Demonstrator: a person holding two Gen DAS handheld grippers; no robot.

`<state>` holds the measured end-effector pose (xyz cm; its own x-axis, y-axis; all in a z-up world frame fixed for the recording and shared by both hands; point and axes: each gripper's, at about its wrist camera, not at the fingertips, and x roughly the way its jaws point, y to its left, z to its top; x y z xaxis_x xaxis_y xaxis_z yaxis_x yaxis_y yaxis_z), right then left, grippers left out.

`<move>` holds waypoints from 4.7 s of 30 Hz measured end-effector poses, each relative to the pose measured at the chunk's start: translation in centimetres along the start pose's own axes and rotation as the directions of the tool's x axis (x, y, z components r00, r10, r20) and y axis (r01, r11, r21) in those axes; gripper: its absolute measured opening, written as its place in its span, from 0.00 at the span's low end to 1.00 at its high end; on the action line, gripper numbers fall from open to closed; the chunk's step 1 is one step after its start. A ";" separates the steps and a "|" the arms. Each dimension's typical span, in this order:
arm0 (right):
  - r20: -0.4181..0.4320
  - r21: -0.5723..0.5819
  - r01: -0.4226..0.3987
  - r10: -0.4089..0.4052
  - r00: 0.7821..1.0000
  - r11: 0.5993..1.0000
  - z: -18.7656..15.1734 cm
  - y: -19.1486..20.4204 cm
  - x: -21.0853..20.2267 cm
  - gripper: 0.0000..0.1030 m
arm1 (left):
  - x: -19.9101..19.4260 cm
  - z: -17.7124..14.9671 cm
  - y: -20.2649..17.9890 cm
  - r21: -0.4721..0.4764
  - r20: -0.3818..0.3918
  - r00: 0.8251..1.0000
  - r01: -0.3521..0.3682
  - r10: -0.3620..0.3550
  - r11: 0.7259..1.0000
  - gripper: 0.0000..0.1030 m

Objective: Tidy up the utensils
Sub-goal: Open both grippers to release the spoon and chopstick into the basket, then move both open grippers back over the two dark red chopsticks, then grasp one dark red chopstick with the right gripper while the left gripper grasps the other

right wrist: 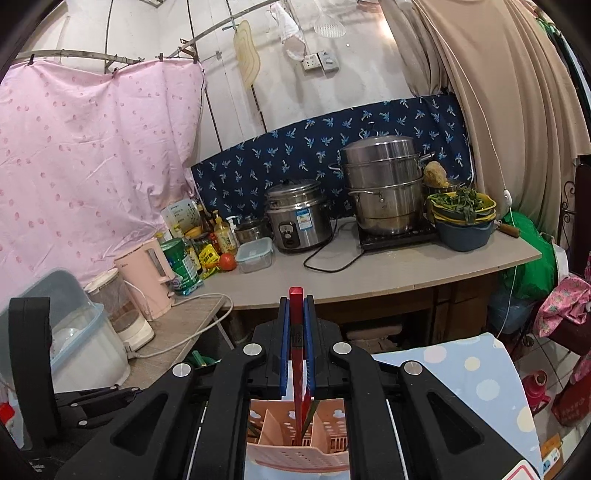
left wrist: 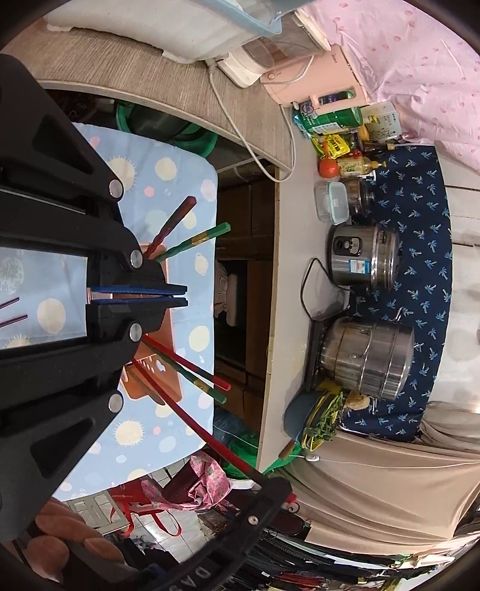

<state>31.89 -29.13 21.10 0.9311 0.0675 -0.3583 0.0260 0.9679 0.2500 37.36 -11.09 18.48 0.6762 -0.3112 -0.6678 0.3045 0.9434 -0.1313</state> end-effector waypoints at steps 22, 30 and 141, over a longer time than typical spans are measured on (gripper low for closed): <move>-0.024 -0.079 -0.004 0.002 1.000 0.997 -3.6 1.4 -6.6 0.41 | -4.5 -3.0 -0.1 0.026 0.100 0.993 -0.062 0.059 0.998 0.47; -0.130 -0.128 0.013 -0.030 0.991 0.992 -11.4 1.8 -11.3 0.42 | -7.0 -9.7 1.4 0.019 0.060 0.994 -0.093 0.092 0.995 0.50; -0.408 -0.032 0.084 -0.090 0.909 0.996 -29.9 -1.6 -23.1 0.07 | -9.3 -32.8 -3.4 0.067 -0.260 0.966 0.026 -0.007 0.997 0.07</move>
<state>-0.49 -25.03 2.07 0.6956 0.0732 -0.7147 0.0924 0.9774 0.1900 8.08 -7.67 1.09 0.4764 -0.2777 -0.8342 0.3657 0.9254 -0.0993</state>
